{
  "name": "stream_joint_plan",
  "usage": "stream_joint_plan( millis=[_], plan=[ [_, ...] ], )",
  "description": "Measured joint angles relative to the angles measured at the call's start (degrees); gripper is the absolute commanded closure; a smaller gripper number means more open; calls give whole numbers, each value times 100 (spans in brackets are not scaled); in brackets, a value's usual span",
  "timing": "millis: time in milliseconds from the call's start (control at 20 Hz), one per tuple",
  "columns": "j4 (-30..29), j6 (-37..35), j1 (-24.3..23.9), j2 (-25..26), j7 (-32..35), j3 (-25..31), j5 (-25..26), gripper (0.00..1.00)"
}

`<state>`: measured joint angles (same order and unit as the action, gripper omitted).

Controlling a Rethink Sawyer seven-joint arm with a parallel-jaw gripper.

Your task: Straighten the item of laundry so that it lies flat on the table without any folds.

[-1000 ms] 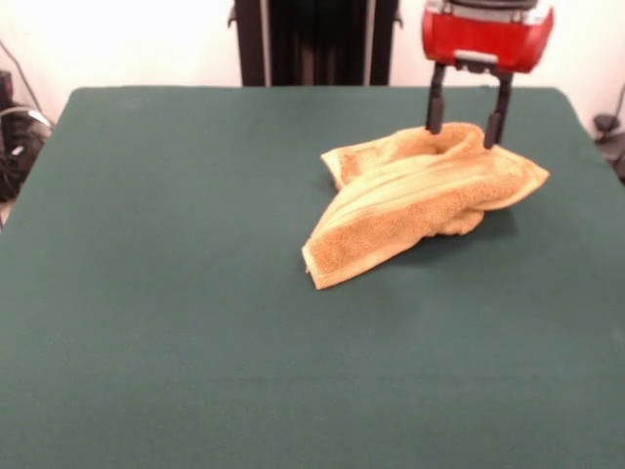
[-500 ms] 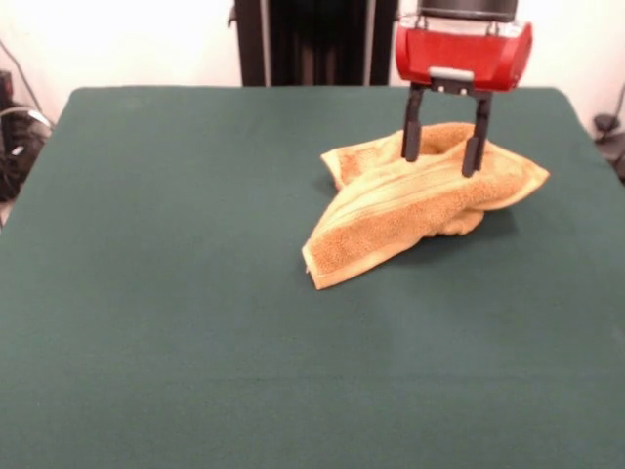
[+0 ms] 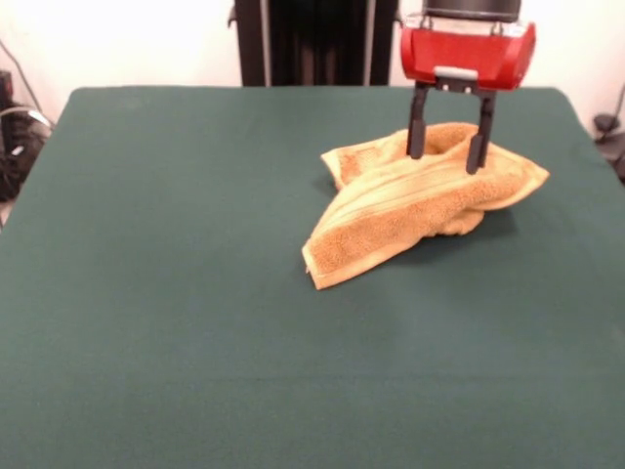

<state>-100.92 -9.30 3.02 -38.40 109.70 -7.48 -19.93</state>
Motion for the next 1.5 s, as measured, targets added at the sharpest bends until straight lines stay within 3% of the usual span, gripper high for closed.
stream_joint_plan(
  millis=[500,1000,1500],
  plan=[
    [-110,-451,-10,-103,0,2,5,0],
    [95,-574,-720,97,0,35,343,0],
    [37,-302,-1048,222,0,291,389,0]
  ],
)
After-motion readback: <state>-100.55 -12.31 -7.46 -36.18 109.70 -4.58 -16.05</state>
